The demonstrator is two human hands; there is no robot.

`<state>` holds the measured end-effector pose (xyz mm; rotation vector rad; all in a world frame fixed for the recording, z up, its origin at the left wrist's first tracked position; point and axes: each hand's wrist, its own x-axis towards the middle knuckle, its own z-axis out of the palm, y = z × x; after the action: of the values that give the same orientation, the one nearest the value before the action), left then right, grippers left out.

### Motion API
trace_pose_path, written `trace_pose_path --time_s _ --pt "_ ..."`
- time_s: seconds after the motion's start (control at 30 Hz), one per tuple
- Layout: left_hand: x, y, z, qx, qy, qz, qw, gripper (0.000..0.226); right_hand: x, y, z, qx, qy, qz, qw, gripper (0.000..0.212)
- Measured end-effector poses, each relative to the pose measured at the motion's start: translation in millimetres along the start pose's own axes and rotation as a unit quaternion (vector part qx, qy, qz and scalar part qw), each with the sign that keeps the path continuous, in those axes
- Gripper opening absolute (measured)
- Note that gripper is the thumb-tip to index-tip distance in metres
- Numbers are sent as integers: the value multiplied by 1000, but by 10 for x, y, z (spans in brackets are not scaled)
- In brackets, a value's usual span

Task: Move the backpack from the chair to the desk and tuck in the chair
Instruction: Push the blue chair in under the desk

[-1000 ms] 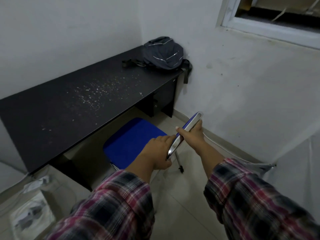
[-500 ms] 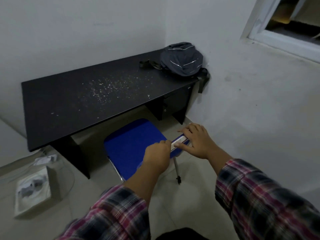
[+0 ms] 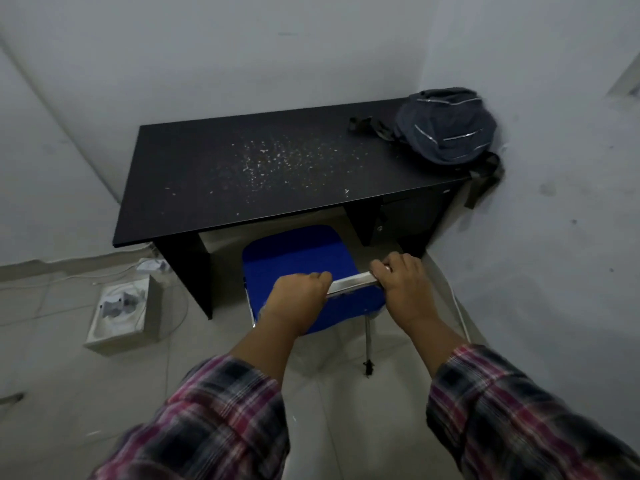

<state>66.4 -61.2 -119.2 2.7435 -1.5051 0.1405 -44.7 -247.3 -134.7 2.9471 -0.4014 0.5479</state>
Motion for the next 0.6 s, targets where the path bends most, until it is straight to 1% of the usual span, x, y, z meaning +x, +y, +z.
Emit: trace_pose_path --time_s 0.13,0.23,0.47,0.6 --pt "133 -175 35 7 19 4 1000 19 183 -58 81 1 7 9 1000 39" --pt "220 -306 50 9 34 -8 999 20 326 -110 154 0 20 17 1000 38" --pt "558 -517 142 1 58 -95 994 23 759 -127 367 6 37 24 999 40" --pt "839 -774 202 4 64 -99 993 25 1108 -156 513 13 36 39 999 40"
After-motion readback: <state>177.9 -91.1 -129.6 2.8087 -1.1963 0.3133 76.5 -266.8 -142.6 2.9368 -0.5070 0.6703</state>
